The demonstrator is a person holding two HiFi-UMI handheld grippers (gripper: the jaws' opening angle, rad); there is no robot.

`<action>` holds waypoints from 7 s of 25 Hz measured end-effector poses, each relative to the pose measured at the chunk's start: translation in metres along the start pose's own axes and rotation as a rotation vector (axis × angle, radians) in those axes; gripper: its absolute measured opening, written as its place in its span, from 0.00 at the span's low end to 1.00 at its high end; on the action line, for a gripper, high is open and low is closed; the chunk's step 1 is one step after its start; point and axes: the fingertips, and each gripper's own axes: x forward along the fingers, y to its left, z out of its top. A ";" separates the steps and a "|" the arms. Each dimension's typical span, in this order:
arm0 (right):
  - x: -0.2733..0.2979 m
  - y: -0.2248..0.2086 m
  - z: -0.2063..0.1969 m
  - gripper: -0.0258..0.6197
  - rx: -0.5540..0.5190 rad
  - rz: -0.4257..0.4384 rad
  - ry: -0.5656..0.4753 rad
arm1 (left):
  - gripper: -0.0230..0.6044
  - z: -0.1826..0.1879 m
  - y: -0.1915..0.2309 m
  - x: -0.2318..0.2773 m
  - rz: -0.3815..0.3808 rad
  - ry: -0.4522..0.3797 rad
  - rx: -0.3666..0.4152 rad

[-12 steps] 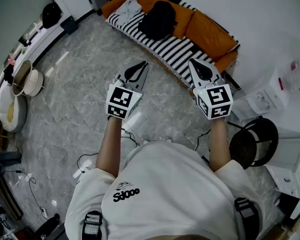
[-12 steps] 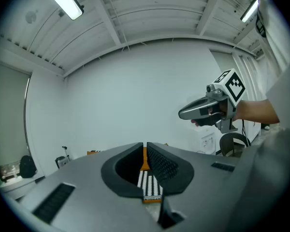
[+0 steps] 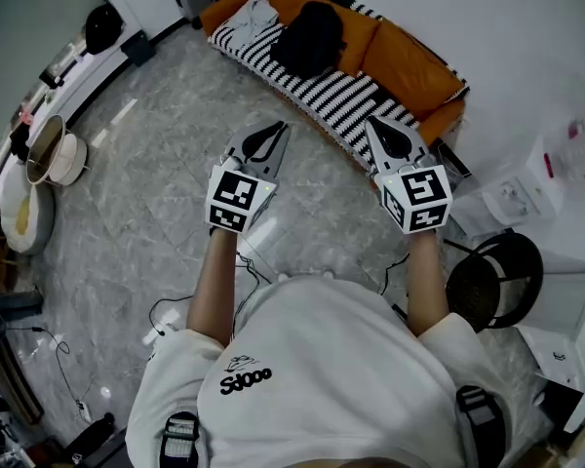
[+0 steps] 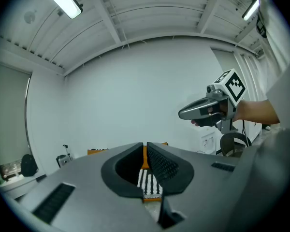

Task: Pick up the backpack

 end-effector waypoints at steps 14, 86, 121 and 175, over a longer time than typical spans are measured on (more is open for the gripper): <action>-0.028 -0.029 -0.036 0.09 0.014 0.084 0.016 | 0.10 -0.009 -0.053 0.017 0.066 0.026 -0.040; 0.509 -0.145 -0.001 0.09 0.179 0.058 0.053 | 0.10 -0.095 0.409 0.338 -0.106 0.019 -0.094; 0.745 -0.321 -0.053 0.09 0.209 -0.017 0.184 | 0.10 -0.138 0.572 0.550 -0.094 0.104 -0.139; 1.082 -0.570 -0.372 0.35 0.565 0.223 0.549 | 0.10 -0.321 0.676 0.942 -0.039 0.497 -0.287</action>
